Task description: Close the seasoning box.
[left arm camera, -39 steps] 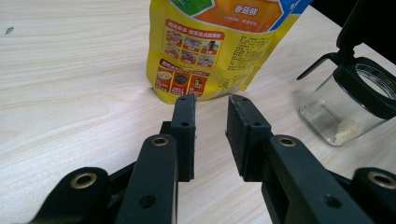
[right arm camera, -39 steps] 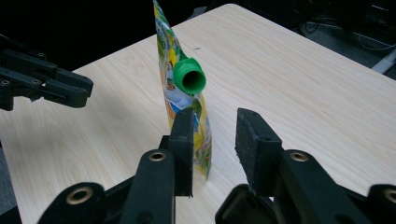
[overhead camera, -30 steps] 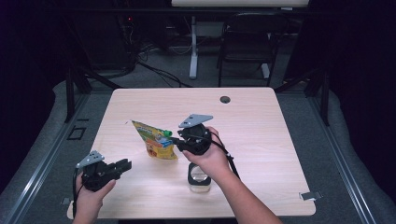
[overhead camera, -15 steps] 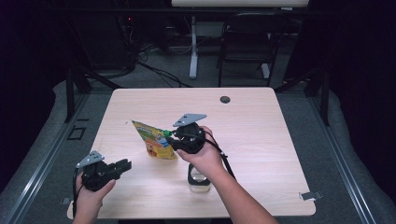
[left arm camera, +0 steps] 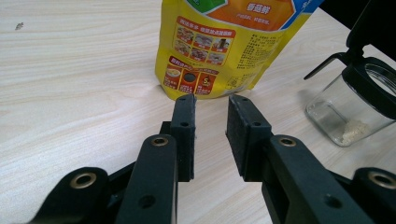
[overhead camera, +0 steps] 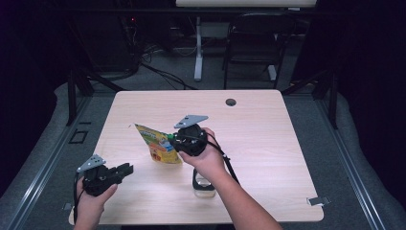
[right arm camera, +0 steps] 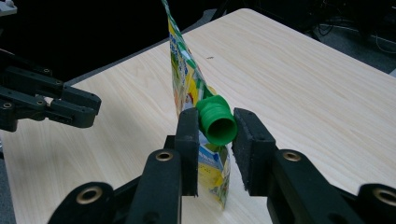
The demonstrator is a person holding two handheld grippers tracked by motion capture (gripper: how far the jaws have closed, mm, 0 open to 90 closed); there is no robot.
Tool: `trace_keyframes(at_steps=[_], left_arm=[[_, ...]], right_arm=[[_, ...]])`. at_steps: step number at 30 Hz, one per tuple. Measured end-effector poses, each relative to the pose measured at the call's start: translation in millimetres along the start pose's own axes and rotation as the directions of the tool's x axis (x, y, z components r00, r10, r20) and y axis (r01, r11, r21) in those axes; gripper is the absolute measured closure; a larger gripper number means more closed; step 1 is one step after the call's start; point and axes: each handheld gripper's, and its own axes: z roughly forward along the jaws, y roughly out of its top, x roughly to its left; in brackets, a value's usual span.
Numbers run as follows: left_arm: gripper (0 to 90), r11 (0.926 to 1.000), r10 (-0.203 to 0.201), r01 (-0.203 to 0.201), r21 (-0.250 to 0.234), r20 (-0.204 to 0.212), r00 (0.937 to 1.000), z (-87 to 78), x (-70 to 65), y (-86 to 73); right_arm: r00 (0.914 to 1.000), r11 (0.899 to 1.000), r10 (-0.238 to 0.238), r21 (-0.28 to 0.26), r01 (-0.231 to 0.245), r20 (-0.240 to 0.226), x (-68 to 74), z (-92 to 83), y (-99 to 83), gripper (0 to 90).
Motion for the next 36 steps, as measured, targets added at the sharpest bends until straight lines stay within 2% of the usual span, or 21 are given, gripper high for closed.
trace_keyframes(at_steps=[7,9,16,20,28,36], left_arm=[[72.9,1.0000,-0.001,0.001,-0.002,-0.003,1.0000,0.2,0.8,0.0],[72.9,1.0000,0.001,-0.001,-0.002,-0.002,1.0000,-0.2,1.1,0.1],[72.9,1.0000,-0.002,0.002,-0.008,-0.004,1.0000,0.0,1.4,-0.2],[73.0,1.0000,-0.005,0.005,-0.008,-0.005,1.0000,0.0,1.7,-0.3],[72.9,1.0000,-0.001,0.001,-0.002,-0.007,1.0000,-0.1,1.6,-0.1],[73.0,0.9999,-0.006,0.005,-0.010,-0.012,0.9999,-0.2,1.4,-0.4]], right_arm=[[0.9996,1.000,0.007,0.009,-0.007,-0.027,1.7,-2.6,0.5,75.0],[0.9998,1.000,-0.013,0.017,0.013,-0.016,5.4,-4.0,0.3,75.1],[0.9990,0.999,-0.036,0.032,0.037,-0.027,12.3,-7.8,-1.3,75.3],[0.9989,0.999,-0.032,0.024,0.033,-0.033,13.4,-10.1,-3.8,75.3],[0.9978,0.999,-0.028,0.017,0.029,-0.060,14.1,-23.4,-14.0,75.4],[0.9951,0.998,-0.051,0.021,0.053,-0.084,18.7,-35.7,-22.2,75.4]])
